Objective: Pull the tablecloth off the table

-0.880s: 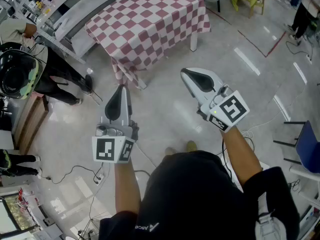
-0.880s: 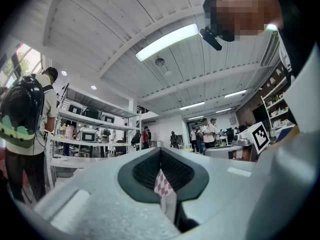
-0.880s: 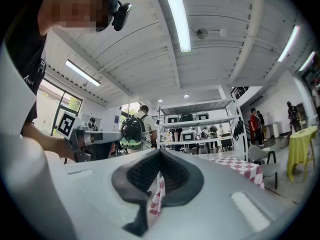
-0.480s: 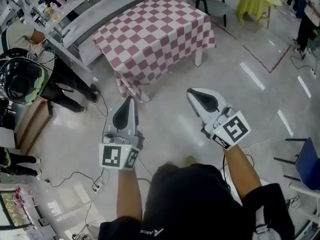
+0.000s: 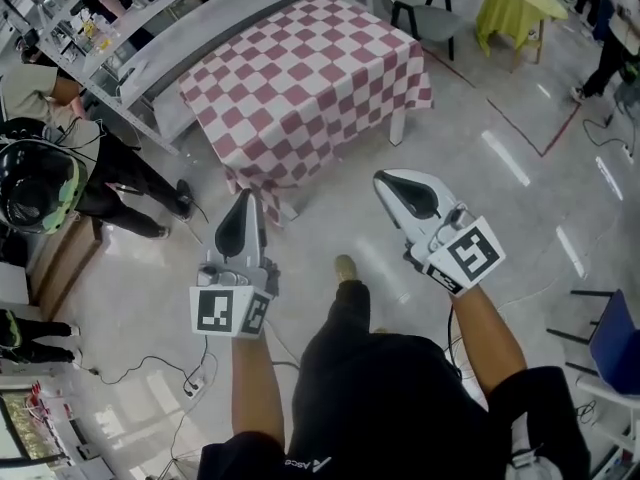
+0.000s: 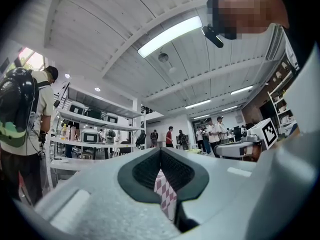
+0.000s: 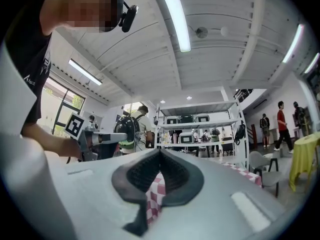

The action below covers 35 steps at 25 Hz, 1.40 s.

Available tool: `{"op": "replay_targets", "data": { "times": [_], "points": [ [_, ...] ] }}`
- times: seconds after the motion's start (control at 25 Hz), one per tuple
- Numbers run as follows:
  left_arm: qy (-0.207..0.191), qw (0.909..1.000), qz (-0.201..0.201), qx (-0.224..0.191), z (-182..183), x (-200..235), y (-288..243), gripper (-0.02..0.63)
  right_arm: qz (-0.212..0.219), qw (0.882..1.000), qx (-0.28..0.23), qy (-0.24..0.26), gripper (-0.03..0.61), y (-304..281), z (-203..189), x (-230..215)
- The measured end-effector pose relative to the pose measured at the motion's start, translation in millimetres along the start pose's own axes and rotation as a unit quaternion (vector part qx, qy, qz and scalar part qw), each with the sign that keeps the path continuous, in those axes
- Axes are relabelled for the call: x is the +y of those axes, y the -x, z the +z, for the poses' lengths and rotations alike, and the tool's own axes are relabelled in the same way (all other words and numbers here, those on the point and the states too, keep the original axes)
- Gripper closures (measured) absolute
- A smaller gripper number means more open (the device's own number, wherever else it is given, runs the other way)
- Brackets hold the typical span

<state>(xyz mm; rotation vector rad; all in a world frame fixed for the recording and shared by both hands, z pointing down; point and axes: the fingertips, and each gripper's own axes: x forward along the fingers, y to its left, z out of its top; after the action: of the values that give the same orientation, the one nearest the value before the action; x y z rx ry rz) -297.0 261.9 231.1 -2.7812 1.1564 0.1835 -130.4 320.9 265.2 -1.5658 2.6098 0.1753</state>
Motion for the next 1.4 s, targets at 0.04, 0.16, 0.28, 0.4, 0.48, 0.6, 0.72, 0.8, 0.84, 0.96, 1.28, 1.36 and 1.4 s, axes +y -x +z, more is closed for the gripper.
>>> {"op": "replay_targets", "data": {
  "times": [0.04, 0.16, 0.28, 0.4, 0.48, 0.6, 0.72, 0.8, 0.84, 0.96, 1.28, 1.36, 1.4],
  "points": [
    [0.002, 1.0000, 0.004, -0.002, -3.8, 8.9, -9.7, 0.603, 0.001, 1.000, 0.000, 0.003, 0.577, -9.8, -2.5, -7.9],
    [0.008, 0.9998, 0.011, -0.011, -13.1, 41.0, -44.5, 0.603, 0.000, 1.000, 0.005, 0.010, 0.577, -47.0, -11.3, -36.5],
    [0.008, 0.9998, 0.013, -0.014, -24.6, 83.8, -109.4, 0.603, -0.007, 1.000, 0.010, 0.013, 0.577, -105.7, -19.9, -91.9],
    [0.011, 0.9998, 0.018, -0.004, -38.3, 132.2, -213.4, 0.604, -0.011, 1.000, 0.021, 0.011, 0.577, -181.8, -26.1, -184.2],
    [0.019, 0.9996, 0.020, 0.006, -48.3, 160.9, -257.1, 0.603, -0.017, 0.999, 0.028, 0.005, 0.577, -220.6, -31.9, -224.4],
    [0.024, 0.9994, 0.020, 0.016, -67.5, 194.2, -280.0, 0.603, -0.028, 0.999, 0.033, -0.001, 0.577, -258.2, -45.5, -244.7],
    [0.026, 0.9990, 0.024, 0.029, -88.5, 220.9, -306.3, 0.603, -0.031, 0.998, 0.046, -0.001, 0.577, -293.9, -61.9, -266.1],
    [0.029, 0.9984, 0.030, 0.037, -101.5, 235.5, -326.1, 0.603, -0.030, 0.998, 0.058, 0.000, 0.577, -316.2, -74.5, -284.8],
    [0.031, 0.9981, 0.034, 0.041, -107.5, 242.5, -336.3, 0.603, -0.030, 0.998, 0.063, -0.001, 0.577, -327.1, -80.6, -295.4],
    [0.037, 0.9966, 0.050, 0.054, -127.0, 263.5, -365.6, 0.603, -0.028, 0.997, 0.076, -0.004, 0.575, -360.1, -100.2, -326.1],
    [0.061, 0.9861, 0.113, 0.105, -193.1, 313.1, -446.1, 0.601, 0.012, 0.992, 0.123, -0.012, 0.575, -448.1, -164.0, -416.3],
    [0.073, 0.9796, 0.140, 0.124, -212.1, 325.3, -468.3, 0.601, 0.028, 0.989, 0.145, -0.017, 0.553, -470.1, -184.3, -442.9],
    [0.079, 0.9758, 0.154, 0.134, -220.9, 330.4, -478.8, 0.600, 0.035, 0.987, 0.157, -0.020, 0.540, -479.6, -194.4, -456.3]
  ]
}}
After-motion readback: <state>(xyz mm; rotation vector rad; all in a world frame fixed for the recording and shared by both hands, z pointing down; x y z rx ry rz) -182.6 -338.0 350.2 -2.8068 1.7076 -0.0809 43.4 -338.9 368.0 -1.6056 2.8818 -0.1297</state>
